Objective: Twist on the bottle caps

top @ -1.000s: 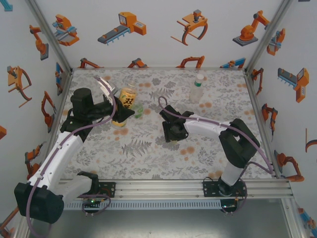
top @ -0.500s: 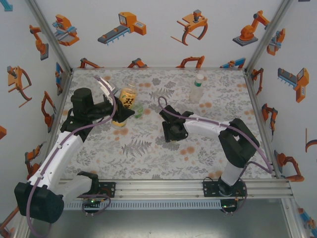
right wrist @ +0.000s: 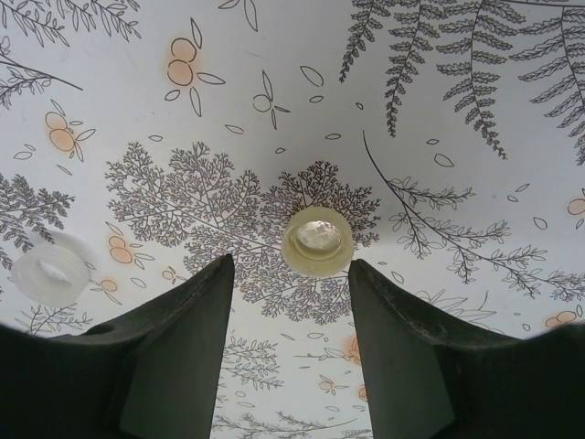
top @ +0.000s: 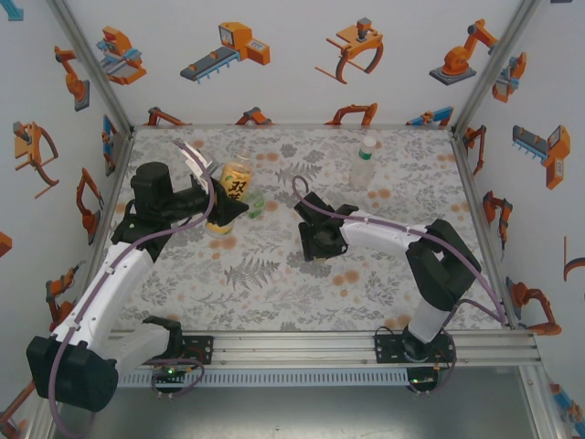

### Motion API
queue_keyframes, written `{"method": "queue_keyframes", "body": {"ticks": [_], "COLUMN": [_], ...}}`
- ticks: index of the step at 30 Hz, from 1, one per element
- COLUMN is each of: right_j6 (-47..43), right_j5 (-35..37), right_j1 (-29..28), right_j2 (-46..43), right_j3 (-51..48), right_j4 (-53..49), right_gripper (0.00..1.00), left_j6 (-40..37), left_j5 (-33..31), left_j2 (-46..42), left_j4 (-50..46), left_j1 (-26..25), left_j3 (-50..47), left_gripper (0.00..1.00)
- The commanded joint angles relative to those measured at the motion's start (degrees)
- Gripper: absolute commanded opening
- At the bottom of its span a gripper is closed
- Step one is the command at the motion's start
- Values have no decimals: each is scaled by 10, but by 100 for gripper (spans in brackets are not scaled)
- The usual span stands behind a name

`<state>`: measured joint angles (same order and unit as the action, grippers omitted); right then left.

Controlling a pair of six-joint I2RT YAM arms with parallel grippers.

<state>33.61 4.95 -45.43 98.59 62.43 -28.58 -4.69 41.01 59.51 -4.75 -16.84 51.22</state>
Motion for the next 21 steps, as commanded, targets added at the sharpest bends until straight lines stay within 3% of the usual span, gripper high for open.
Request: {"method": "queue_keyframes", "body": {"ticks": [1, 21], "right_j6": [-2, -2], "right_j5": [-6, -2], "right_j1": [3, 3], "right_j2": [5, 32], "right_j3": [15, 12], "right_j4": [5, 3], "right_gripper": [51, 51], "left_j6": [6, 5], "left_j5": [14, 14], "left_j2": [0, 1], "left_j4": [12, 11], "left_j1": [1, 1], "left_j3": [4, 3], "left_gripper": [0, 0]}}
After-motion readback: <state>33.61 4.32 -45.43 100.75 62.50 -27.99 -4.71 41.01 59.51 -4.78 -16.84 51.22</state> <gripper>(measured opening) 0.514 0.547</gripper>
